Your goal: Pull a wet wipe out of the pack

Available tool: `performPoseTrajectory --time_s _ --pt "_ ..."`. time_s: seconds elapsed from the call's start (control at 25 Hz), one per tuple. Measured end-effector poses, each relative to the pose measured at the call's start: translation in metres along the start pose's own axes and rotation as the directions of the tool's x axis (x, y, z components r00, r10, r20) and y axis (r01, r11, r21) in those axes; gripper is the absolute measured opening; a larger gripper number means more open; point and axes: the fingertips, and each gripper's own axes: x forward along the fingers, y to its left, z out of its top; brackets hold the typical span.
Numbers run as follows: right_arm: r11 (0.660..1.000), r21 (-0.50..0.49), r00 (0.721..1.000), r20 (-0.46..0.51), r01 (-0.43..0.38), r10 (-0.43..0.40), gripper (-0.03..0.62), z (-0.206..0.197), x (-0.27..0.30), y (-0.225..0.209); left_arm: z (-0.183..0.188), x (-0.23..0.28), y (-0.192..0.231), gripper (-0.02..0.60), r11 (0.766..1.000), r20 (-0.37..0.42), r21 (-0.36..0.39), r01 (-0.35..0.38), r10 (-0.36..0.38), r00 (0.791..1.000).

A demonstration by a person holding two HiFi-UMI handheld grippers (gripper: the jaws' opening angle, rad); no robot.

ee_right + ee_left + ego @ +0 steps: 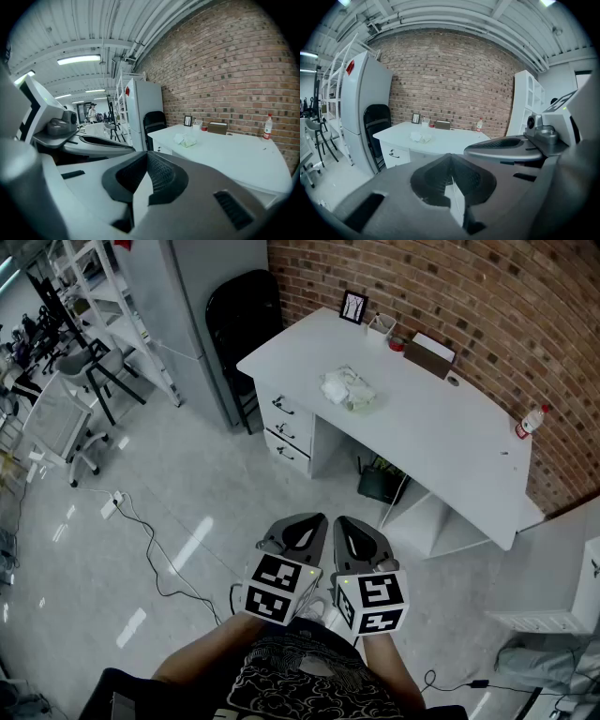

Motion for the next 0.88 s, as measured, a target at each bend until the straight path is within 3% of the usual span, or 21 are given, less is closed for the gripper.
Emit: performPoseTrajectory --time_s 0.56,0.88 --pt "0.999 0.005 0.999 -0.002 -0.039 0.039 0.018 -0.006 -0.001 -0.022 0.000 0.023 -0.018 0.012 1.000 -0.009 0.002 -0.020 0.020 1.000" --pt "0.999 0.010 0.999 -0.012 -0.047 0.047 0.018 -0.005 0.022 -0.028 0.001 0.038 -0.001 0.012 1.000 -0.010 -0.012 -0.025 0.024 1.000"
